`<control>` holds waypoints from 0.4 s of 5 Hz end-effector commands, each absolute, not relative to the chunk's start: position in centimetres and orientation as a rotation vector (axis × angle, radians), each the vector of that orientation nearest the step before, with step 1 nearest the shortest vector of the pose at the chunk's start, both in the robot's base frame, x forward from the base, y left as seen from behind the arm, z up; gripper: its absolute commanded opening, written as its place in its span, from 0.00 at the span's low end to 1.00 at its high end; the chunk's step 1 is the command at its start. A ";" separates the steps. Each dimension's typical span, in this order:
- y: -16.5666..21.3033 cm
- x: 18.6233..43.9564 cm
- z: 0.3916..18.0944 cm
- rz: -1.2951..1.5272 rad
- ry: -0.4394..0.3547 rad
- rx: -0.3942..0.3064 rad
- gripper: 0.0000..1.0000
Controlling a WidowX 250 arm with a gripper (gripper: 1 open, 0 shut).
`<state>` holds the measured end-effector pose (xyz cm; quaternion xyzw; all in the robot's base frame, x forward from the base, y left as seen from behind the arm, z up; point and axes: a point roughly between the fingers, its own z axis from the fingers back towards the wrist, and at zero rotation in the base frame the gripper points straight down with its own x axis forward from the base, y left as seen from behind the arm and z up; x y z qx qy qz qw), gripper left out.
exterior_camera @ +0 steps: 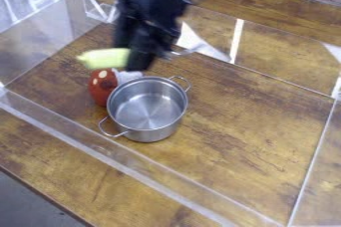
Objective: Move the green spoon to the left
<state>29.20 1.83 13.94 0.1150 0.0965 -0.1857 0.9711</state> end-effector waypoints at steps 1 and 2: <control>6.0 28.0 15.6 -0.321 0.103 0.267 0.00; 9.3 27.4 15.7 -0.287 0.079 0.290 0.00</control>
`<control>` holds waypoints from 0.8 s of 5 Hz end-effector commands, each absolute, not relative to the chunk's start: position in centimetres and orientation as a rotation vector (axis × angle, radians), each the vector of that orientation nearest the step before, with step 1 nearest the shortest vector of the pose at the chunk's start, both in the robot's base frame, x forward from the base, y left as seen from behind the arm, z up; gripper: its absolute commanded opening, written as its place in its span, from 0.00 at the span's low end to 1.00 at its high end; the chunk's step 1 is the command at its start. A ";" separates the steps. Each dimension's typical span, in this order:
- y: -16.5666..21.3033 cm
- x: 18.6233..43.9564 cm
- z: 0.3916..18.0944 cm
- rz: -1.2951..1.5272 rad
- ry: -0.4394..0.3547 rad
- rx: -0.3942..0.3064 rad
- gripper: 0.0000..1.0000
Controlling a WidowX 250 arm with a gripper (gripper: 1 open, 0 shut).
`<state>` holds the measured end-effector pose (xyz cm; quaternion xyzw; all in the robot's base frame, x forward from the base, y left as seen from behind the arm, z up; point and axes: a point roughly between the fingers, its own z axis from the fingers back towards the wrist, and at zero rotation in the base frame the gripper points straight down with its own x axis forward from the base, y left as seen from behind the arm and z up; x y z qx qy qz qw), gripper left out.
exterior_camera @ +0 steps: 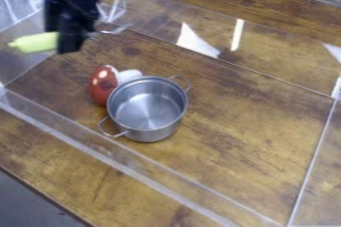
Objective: Move the green spoon to the left
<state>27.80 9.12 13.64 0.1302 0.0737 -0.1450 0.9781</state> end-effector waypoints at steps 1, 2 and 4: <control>8.6 29.0 15.8 -0.352 0.035 0.300 0.00; 9.0 30.2 15.1 -0.425 -0.002 0.300 0.00; 10.6 32.8 14.0 -0.483 -0.057 0.321 0.00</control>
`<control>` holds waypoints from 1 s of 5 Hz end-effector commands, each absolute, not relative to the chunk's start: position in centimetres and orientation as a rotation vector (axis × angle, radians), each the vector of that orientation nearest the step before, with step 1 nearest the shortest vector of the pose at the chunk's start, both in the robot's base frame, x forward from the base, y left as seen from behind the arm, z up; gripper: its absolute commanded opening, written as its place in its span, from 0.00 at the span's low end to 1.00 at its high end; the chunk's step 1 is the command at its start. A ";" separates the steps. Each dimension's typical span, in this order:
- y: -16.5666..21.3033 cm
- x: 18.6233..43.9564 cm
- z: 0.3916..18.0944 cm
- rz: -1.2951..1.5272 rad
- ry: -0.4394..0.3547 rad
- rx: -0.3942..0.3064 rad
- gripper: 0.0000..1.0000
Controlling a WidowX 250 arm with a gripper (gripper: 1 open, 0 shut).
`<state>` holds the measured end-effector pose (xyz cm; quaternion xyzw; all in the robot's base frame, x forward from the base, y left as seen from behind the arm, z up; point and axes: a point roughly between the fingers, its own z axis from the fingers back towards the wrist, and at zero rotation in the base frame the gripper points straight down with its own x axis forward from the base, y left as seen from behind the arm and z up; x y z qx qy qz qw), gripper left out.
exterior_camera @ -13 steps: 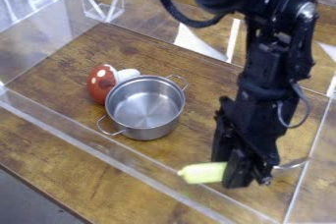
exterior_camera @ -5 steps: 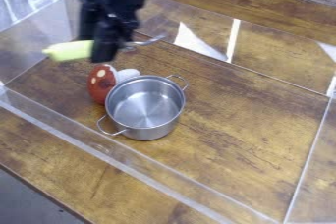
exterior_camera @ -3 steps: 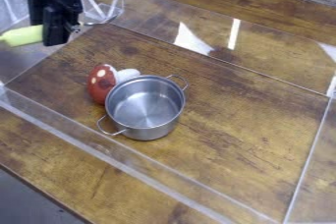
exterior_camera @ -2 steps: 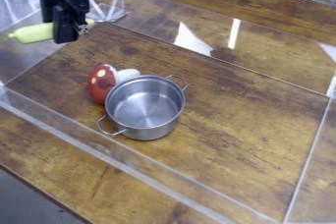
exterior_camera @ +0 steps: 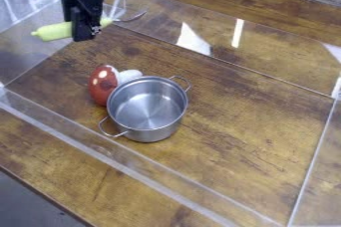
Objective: Move the green spoon to the left
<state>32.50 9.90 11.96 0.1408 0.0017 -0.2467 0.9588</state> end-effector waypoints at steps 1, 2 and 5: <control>12.6 33.6 13.3 -0.455 -0.073 0.333 0.00; 13.7 34.4 13.2 -0.429 -0.086 0.345 0.00; 16.0 32.4 11.7 -0.311 -0.059 0.318 0.00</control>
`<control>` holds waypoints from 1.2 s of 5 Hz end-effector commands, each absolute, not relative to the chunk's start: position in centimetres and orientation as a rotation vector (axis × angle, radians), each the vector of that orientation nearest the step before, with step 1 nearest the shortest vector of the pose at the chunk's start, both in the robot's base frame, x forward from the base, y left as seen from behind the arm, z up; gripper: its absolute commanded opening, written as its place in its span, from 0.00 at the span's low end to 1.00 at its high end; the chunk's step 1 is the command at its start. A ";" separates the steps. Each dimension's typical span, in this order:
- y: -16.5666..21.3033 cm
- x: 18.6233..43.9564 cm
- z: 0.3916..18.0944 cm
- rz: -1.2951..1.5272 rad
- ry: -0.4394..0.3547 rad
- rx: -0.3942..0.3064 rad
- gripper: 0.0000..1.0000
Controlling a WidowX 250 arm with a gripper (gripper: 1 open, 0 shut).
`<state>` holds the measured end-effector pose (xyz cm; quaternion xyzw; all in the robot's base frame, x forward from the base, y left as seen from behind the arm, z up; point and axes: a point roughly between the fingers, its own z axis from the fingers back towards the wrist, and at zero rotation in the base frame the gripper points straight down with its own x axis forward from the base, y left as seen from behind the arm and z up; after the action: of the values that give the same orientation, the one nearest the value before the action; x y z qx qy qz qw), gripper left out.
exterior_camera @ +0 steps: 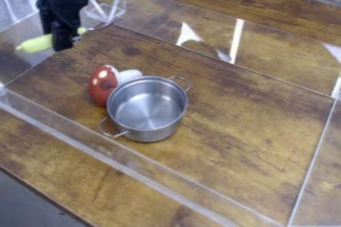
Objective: Move the green spoon to the left
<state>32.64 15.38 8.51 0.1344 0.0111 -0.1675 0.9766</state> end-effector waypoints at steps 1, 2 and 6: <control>17.5 31.7 9.4 -0.352 -0.047 0.301 0.00; 18.9 31.3 7.1 -0.398 -0.040 0.283 0.00; 20.4 30.2 5.1 -0.218 -0.010 0.240 1.00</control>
<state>30.55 18.77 3.54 0.1034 0.0131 -0.1302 0.9860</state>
